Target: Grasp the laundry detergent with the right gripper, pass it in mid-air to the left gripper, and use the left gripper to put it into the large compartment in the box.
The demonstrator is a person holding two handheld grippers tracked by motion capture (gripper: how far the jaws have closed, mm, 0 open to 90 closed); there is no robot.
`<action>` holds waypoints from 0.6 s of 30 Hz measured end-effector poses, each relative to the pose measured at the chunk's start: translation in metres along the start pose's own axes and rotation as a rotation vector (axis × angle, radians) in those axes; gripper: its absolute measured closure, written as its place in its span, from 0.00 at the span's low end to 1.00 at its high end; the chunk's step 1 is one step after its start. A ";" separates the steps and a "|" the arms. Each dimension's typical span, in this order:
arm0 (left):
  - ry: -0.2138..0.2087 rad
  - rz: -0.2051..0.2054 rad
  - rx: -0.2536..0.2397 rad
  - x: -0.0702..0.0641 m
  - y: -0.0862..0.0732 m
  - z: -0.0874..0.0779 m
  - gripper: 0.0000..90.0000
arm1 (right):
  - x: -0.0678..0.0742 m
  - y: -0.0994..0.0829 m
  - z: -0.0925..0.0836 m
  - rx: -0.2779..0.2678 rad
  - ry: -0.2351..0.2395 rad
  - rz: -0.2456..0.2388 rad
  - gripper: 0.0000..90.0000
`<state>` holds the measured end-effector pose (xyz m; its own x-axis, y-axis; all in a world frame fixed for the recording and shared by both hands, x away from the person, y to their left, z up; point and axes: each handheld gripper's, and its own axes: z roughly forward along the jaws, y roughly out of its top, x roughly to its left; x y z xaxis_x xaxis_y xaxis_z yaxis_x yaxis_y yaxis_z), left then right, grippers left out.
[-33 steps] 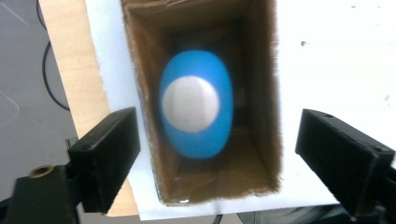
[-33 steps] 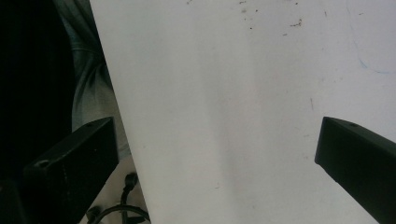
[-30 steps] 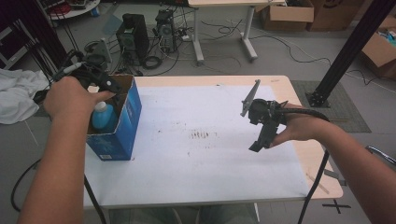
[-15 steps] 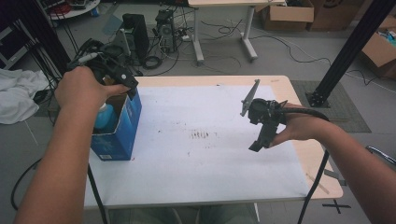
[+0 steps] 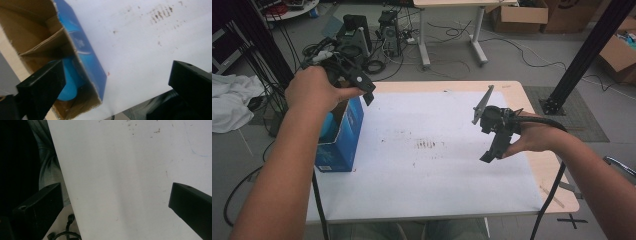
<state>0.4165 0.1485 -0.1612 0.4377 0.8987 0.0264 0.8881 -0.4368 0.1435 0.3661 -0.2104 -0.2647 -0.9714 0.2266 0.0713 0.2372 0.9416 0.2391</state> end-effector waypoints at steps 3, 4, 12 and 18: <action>-0.021 0.047 -0.009 -0.007 0.003 0.000 0.00 | 0.000 0.000 -0.001 0.004 0.001 0.004 0.00; -0.030 0.060 -0.010 -0.008 0.004 0.000 0.00 | 0.000 0.000 -0.001 0.004 0.003 0.004 0.00; -0.111 0.276 0.039 -0.032 0.011 0.013 0.00 | -0.003 0.002 0.000 0.019 0.004 0.009 0.00; -0.163 0.457 0.061 -0.049 0.011 0.025 0.00 | -0.004 0.004 0.001 0.028 0.006 0.012 0.00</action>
<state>0.4085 0.0984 -0.1858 0.7968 0.5985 -0.0830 0.6042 -0.7911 0.0953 0.3706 -0.2068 -0.2651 -0.9683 0.2368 0.0795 0.2485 0.9455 0.2105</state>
